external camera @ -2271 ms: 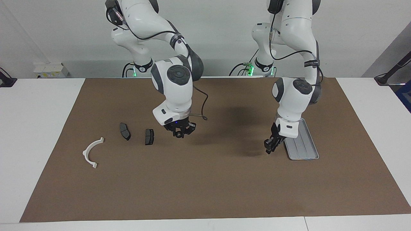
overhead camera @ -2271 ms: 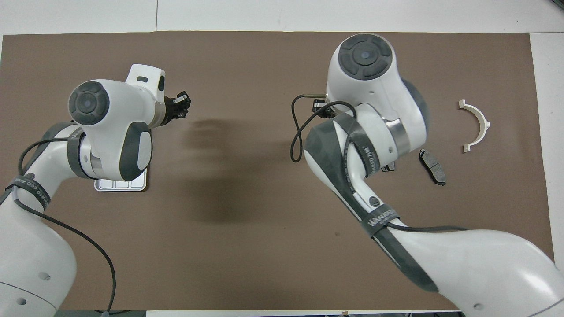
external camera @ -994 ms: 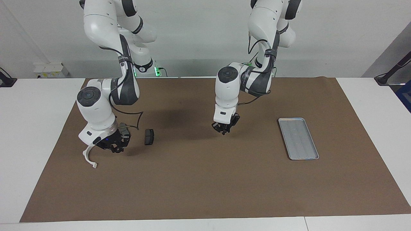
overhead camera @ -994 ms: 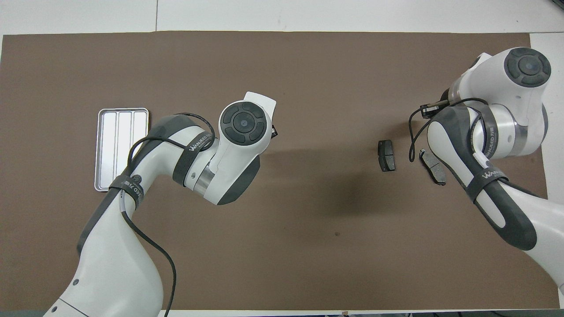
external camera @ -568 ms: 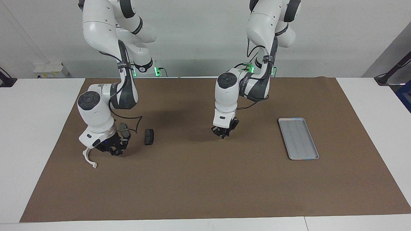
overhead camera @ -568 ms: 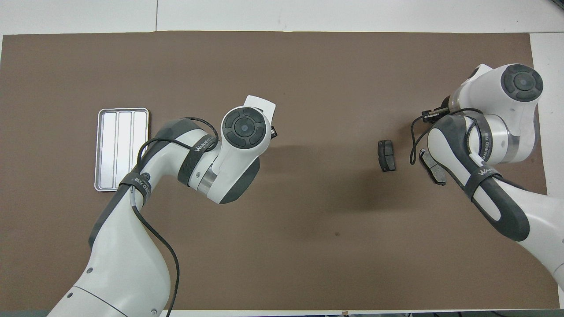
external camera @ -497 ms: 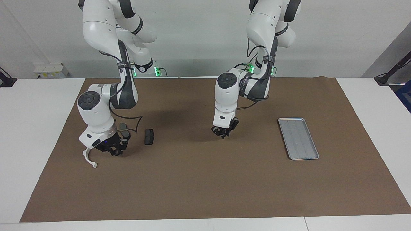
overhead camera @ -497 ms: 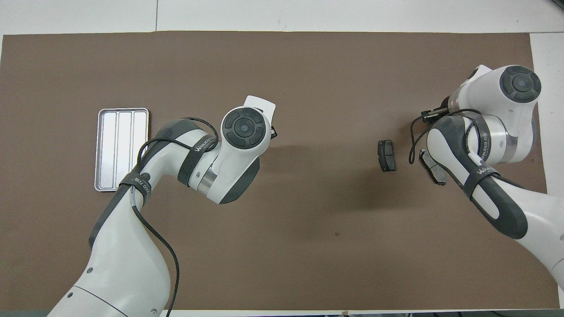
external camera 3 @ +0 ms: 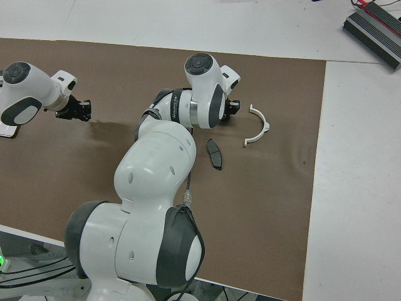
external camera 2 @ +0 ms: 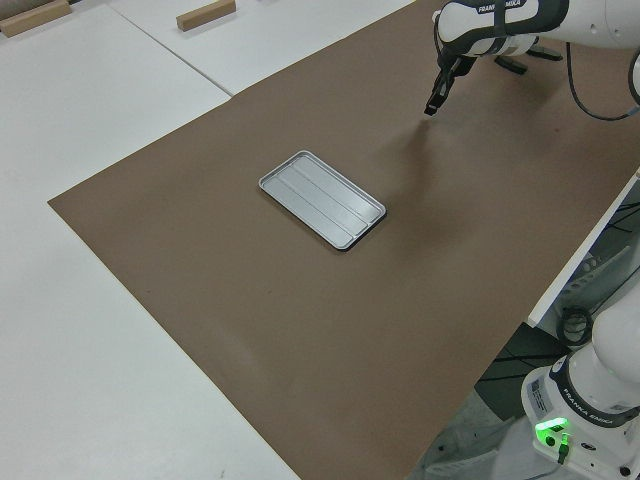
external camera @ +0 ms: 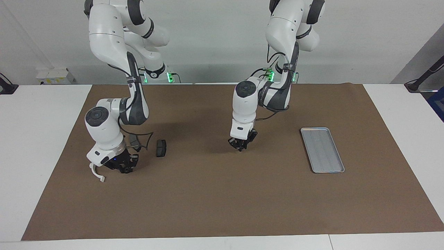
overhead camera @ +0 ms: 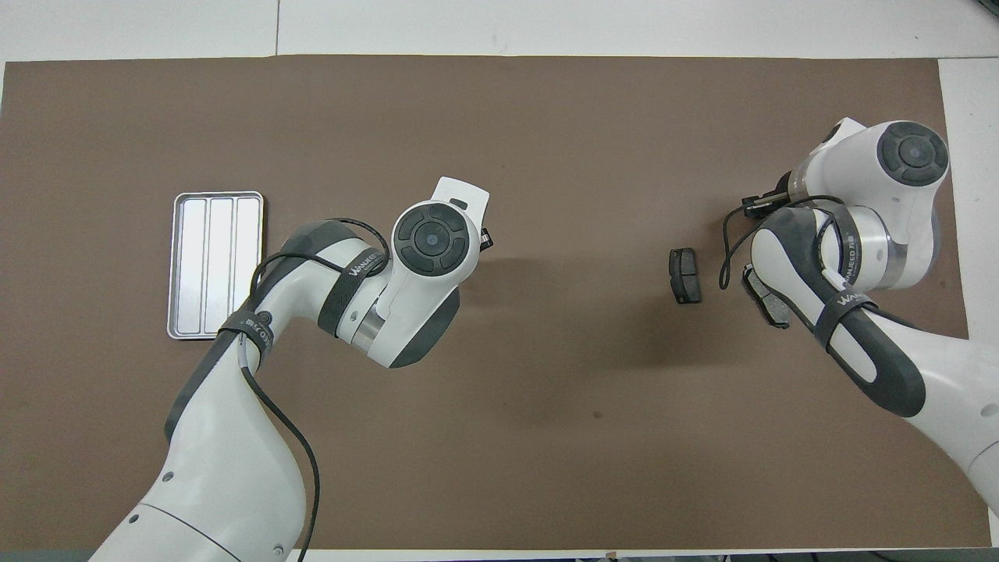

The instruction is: Place bearing gear from tray to pile

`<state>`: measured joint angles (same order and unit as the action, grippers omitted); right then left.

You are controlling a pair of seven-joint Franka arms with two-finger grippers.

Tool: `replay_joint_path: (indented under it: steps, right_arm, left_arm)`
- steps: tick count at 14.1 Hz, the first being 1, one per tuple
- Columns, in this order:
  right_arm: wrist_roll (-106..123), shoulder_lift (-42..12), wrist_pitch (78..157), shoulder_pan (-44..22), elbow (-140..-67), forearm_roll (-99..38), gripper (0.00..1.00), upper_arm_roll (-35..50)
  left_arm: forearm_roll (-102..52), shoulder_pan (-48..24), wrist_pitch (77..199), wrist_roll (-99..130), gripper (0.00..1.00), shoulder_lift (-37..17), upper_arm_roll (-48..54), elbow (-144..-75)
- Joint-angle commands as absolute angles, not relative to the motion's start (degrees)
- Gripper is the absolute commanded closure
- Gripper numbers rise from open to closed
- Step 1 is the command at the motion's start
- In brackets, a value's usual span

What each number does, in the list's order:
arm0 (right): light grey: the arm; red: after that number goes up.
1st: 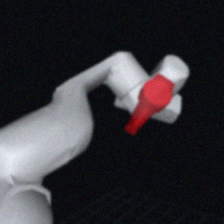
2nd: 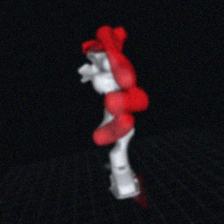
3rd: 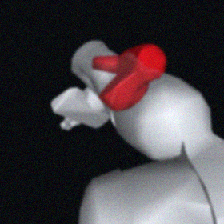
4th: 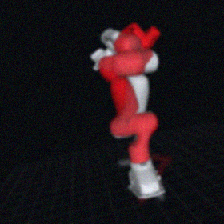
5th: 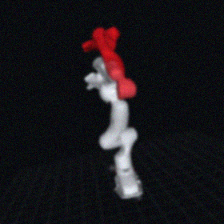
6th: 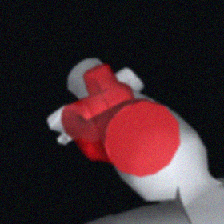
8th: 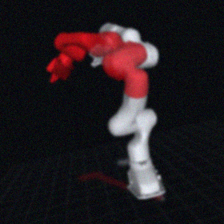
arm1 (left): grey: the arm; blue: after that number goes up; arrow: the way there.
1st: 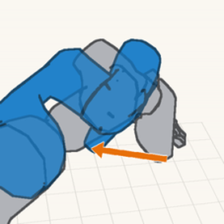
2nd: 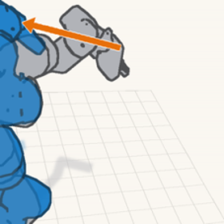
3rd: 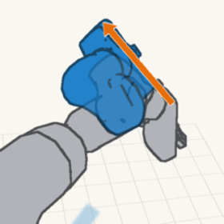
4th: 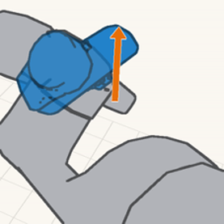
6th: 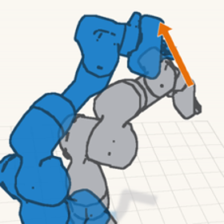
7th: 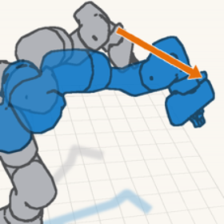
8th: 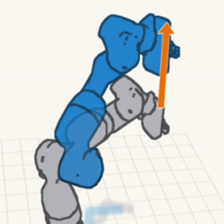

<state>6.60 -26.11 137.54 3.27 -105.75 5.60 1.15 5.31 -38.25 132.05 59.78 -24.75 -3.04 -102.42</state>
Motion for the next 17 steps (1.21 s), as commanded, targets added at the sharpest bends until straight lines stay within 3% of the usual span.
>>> replay_joint_path:
  steps: [1,2,4,5,10,13,17]
  right_arm:
    - [8.9,-26.6,139.0,4.0,-106.1,3.7,0.51,2.0]
    - [8.7,-26.5,139.0,3.8,-106.0,3.7,0.42,2.0]
    - [8.1,-26.3,138.9,3.4,-105.9,3.6,0.05,2.0]
    - [7.9,-26.0,138.6,3.3,-105.8,3.6,0.00,2.0]
    - [6.1,-23.0,133.5,1.4,-104.4,3.7,0.00,2.5]
    - [5.8,-20.6,129.7,0.4,-103.2,3.7,0.00,2.5]
    - [5.7,-15.6,123.8,-0.4,-102.8,3.7,0.00,3.3]
  left_arm:
    - [6.5,-39.2,134.8,60.5,1.00,-24.3,-3.6,-104.2]
    - [6.5,-39.2,135.0,60.5,1.00,-24.7,-3.6,-104.1]
    - [6.5,-39.3,135.1,60.3,1.00,-24.9,-3.6,-103.3]
    - [6.6,-39.4,135.0,60.2,1.00,-25.0,-3.6,-102.7]
    - [6.5,-40.3,134.6,60.3,1.00,-25.9,-3.6,-101.6]
    - [5.7,-41.7,131.3,60.4,1.00,-30.7,-3.6,-94.6]
    - [5.8,-42.0,131.1,60.6,1.00,-30.9,-3.6,-94.6]
